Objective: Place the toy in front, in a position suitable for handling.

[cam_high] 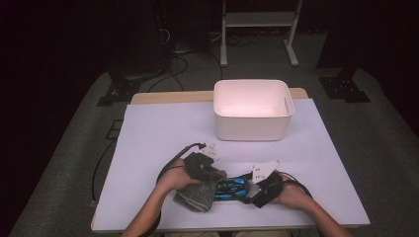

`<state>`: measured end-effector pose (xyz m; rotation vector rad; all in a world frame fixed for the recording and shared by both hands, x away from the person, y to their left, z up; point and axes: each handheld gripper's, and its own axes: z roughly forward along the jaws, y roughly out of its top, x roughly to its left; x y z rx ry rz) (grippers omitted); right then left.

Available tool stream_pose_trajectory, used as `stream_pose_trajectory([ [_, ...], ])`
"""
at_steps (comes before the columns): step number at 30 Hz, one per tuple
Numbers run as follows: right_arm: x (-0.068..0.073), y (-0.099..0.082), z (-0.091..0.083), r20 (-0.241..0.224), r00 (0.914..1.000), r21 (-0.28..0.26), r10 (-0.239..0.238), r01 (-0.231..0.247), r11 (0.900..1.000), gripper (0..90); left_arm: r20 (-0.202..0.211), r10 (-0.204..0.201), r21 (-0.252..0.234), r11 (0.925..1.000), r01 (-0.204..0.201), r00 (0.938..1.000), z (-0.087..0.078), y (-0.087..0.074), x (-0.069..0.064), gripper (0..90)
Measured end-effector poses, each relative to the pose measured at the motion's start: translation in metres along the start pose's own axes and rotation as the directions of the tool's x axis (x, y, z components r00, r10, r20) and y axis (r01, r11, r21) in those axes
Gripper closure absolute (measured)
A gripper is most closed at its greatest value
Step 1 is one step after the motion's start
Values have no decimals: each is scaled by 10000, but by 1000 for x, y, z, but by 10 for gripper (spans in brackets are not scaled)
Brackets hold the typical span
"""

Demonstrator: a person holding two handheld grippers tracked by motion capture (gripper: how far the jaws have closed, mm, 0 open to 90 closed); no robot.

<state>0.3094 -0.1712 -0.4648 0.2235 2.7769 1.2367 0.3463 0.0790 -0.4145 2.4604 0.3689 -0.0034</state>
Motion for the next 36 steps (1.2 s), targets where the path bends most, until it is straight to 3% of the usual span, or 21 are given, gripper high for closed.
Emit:
stream_pose_trajectory([
  [11,0,0,0,3,10000,-9,-19,19,10000,245,-115,-337,-315,9989,333,9994,-19,-26,-2,774],
  [18,0,0,0,-6,10000,9,14,-14,10000,245,-45,-896,-389,9952,893,9960,-28,-54,1,774],
  [29,0,0,0,0,10000,2,14,-14,10000,245,-50,-708,-120,9974,708,9975,-26,-48,-2,775],
  [36,0,0,0,-16,10000,17,40,-40,10000,245,361,-518,-313,9981,529,9980,-27,-53,-10,768],
])
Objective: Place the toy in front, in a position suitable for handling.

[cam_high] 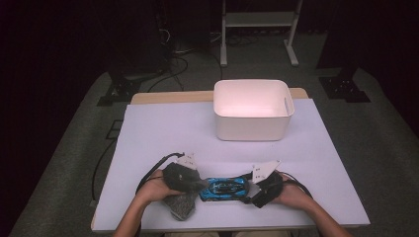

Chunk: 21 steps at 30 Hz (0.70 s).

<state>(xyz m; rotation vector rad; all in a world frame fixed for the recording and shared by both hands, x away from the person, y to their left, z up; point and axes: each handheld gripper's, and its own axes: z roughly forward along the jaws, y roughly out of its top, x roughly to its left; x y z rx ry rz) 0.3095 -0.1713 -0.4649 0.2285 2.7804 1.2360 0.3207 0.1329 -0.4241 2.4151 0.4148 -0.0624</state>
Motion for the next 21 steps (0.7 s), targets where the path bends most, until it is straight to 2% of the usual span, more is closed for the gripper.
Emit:
stream_pose_trajectory([
  [3,0,0,0,5,10000,-3,-7,7,10000,245,-15,161,91,9998,-160,9999,1,3,-3,765],
  [5,0,0,0,6,10000,-2,-7,7,10000,245,321,272,-9,9996,-272,9991,2,7,-7,765],
  [10,0,0,0,4,10000,-5,6,-6,10000,245,583,661,48,9978,-665,9961,7,15,-15,765],
  [15,0,0,0,1,10000,-7,35,-35,10000,245,767,1318,41,9912,-1325,9883,17,40,-24,773],
  [17,0,0,0,-5,10000,-4,49,-49,10000,245,789,1401,88,9899,-1412,9870,19,44,-25,781],
  [18,0,0,0,-3,10000,-6,53,-53,10000,245,862,1595,163,9867,-1614,9834,24,54,-28,781],
  [21,0,0,0,-8,10000,-1,64,-64,10000,245,926,1774,219,9834,-1801,9798,32,67,-30,781],
])
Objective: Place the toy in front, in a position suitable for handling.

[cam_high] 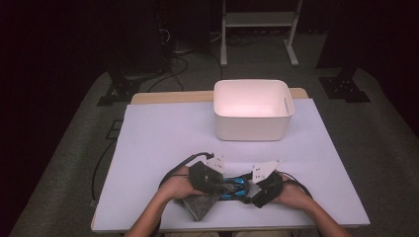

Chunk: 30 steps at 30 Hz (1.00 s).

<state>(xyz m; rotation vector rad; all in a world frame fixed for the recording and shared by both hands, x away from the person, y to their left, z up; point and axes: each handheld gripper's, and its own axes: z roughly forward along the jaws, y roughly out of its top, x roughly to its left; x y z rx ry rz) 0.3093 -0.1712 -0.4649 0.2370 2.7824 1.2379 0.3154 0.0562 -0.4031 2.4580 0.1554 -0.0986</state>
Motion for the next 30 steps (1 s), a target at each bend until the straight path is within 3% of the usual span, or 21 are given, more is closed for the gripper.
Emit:
stream_pose_trajectory([
  [6,0,0,0,21,10000,-15,-19,19,10000,245,160,562,299,9979,-567,9983,22,20,-5,787],
  [12,1,0,0,69,10000,-22,-21,21,10000,244,133,568,175,9982,-571,9983,33,29,-3,787],
  [18,0,0,0,40,10000,-19,20,-20,10000,243,147,186,-91,9998,-185,9997,31,28,5,788],
  [20,0,0,0,29,10000,-11,34,-34,10000,243,-221,38,-175,9998,-42,9997,25,27,12,782],
  [26,0,0,0,35,10000,-20,-17,17,10000,243,-577,-318,-98,9995,313,9978,14,19,21,780],
  [30,0,0,0,43,10000,-22,-25,25,10000,243,-850,-543,129,9984,556,9949,0,5,25,773],
])
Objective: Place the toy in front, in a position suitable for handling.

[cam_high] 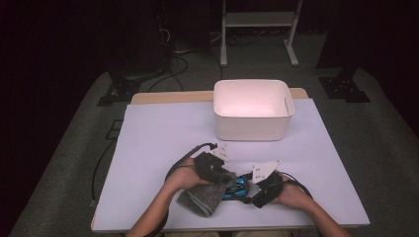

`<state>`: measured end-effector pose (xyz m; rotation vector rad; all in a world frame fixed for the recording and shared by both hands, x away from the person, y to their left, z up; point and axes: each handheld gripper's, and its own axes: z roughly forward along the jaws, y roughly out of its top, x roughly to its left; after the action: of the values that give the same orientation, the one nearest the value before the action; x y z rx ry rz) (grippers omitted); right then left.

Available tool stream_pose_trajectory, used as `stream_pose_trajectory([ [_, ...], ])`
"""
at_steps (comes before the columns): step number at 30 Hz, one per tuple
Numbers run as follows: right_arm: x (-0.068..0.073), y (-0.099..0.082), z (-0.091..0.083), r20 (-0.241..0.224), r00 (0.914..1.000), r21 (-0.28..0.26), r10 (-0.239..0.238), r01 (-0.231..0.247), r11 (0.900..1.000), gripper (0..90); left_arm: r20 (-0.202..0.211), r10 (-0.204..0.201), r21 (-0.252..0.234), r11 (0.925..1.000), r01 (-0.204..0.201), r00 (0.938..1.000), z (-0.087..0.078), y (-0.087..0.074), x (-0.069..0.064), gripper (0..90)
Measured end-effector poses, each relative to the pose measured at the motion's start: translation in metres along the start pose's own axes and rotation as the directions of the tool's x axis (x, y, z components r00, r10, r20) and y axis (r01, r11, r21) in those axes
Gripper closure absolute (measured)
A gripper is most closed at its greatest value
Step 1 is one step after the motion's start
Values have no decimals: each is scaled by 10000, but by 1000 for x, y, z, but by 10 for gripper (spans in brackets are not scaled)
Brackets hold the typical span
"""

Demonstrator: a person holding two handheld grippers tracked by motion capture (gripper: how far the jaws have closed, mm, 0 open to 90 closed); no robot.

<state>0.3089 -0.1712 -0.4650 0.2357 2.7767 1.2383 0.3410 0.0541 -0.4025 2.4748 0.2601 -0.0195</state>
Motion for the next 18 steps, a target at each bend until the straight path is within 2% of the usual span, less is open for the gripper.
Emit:
stream_pose_trajectory([
  [3,0,0,0,-44,10000,-5,75,-75,10000,243,-227,-85,314,9995,92,9997,-9,-11,1,771],
  [6,0,0,0,-29,10000,41,86,-86,10000,240,-282,-257,514,9983,271,9993,-15,-21,2,771],
  [9,-1,0,0,6,9999,77,101,-101,9999,232,-241,-460,500,9976,472,9986,-16,-29,3,771],
  [12,-1,1,0,-74,9994,140,336,-335,9993,210,-220,-479,431,9979,488,9986,-15,-30,2,771],
  [14,-1,1,-1,-72,9995,200,323,-321,9993,209,-214,-456,426,9980,465,9987,-14,-30,2,772],
  [15,-1,3,-3,-116,9994,494,341,-335,9982,200,-189,-447,449,9980,455,9988,-14,-29,3,772],
  [16,-1,3,-5,-137,9992,552,384,-376,9978,200,-174,-473,461,9978,481,9987,-14,-29,3,771],
  [18,-1,4,-10,-218,9984,490,529,-518,9975,200,-132,-556,432,9975,561,9984,-14,-30,3,772],
])
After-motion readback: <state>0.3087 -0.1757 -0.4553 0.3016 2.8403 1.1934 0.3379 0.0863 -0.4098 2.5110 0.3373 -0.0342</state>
